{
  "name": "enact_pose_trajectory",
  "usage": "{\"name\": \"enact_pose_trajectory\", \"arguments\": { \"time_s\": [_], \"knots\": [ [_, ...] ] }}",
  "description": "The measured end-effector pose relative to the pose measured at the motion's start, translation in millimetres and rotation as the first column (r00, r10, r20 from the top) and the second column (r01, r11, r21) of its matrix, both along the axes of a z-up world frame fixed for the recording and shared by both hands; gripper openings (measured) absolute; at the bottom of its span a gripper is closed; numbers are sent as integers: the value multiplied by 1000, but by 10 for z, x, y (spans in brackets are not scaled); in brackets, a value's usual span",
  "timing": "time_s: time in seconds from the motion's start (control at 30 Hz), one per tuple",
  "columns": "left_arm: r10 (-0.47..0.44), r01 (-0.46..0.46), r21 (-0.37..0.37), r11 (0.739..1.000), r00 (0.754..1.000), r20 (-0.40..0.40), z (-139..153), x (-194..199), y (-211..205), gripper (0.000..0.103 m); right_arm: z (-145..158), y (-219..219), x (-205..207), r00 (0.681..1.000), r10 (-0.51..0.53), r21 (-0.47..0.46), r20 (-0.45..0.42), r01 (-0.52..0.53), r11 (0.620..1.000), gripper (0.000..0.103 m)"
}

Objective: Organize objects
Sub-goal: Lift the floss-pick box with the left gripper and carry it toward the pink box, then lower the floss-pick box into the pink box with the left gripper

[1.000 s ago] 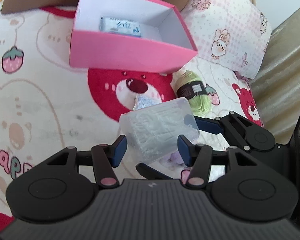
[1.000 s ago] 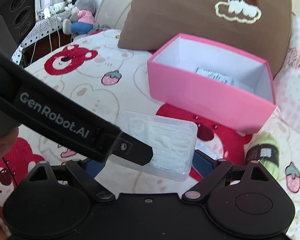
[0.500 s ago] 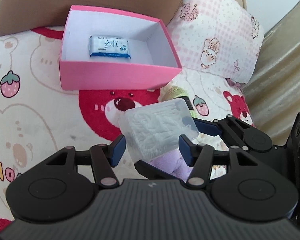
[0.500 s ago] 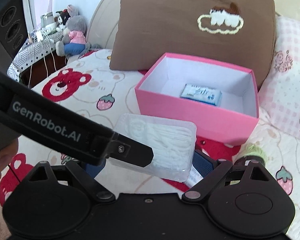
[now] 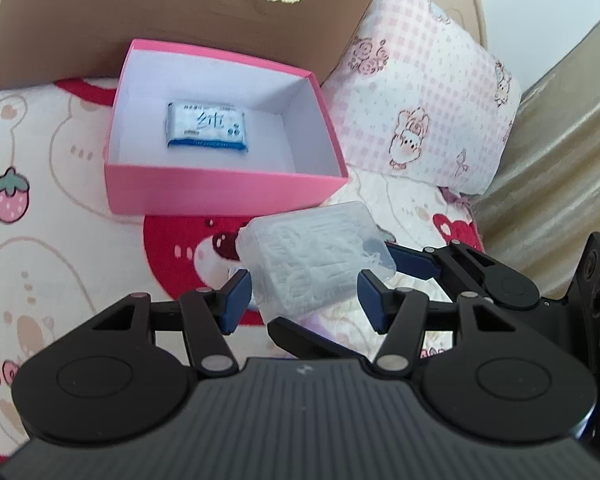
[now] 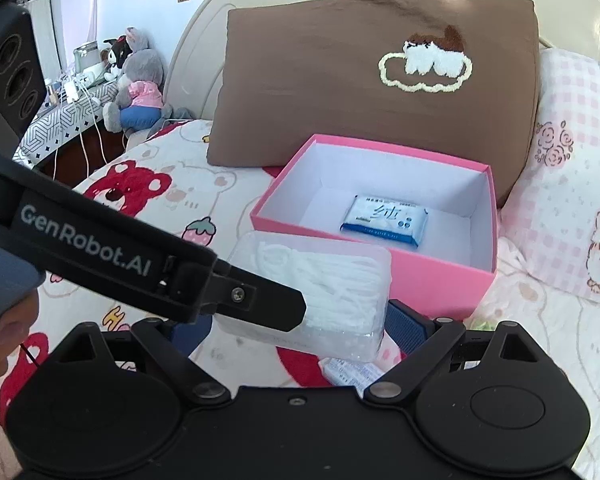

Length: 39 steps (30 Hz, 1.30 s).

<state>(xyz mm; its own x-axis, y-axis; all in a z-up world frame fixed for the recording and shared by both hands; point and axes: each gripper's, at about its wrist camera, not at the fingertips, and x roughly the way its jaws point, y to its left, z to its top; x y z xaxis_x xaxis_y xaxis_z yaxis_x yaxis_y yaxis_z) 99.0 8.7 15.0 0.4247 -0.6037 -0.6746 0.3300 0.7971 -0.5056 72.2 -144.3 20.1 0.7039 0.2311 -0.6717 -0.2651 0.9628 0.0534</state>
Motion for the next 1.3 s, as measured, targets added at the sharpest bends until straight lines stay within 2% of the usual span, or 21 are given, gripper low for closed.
{"name": "enact_pose_trajectory", "arguments": {
  "time_s": [0.13, 0.23, 0.5, 0.67, 0.8, 0.9, 1.07, 1.3],
  "knots": [
    [22, -23, -35, 999, 1000, -16, -41, 76, 34, 56, 17, -15, 115, 1000, 5, -3, -25, -5, 1000, 95],
    [24, -25, -20, 999, 1000, -19, -44, 165, 7, 58, 37, -15, 247, 999, 17, -20, -49, -18, 1000, 95],
    [67, -66, 16, 998, 997, -35, 141, 538, -54, 58, 147, -42, 596, 998, 58, -49, -27, -59, 997, 95],
    [89, -88, 38, 995, 996, -20, 228, 794, -105, 57, 160, -240, 875, 996, 84, 27, 18, -85, 996, 95],
    [86, -85, 15, 996, 994, -65, 109, 1037, -151, 57, 123, -394, 1109, 997, 77, 93, 20, -79, 993, 95],
    [105, -107, -17, 994, 991, -88, -7, 1190, -151, 56, 85, -411, 1256, 997, 81, 72, 18, -82, 994, 93],
    [136, -137, 0, 991, 985, -107, -196, 1416, -201, 54, -67, -417, 1518, 996, 84, 44, -19, -83, 996, 91],
    [168, -165, 29, 986, 975, -147, -485, 1730, -282, 55, -405, -487, 1875, 995, 34, 70, -96, -27, 997, 89]
  ]
}}
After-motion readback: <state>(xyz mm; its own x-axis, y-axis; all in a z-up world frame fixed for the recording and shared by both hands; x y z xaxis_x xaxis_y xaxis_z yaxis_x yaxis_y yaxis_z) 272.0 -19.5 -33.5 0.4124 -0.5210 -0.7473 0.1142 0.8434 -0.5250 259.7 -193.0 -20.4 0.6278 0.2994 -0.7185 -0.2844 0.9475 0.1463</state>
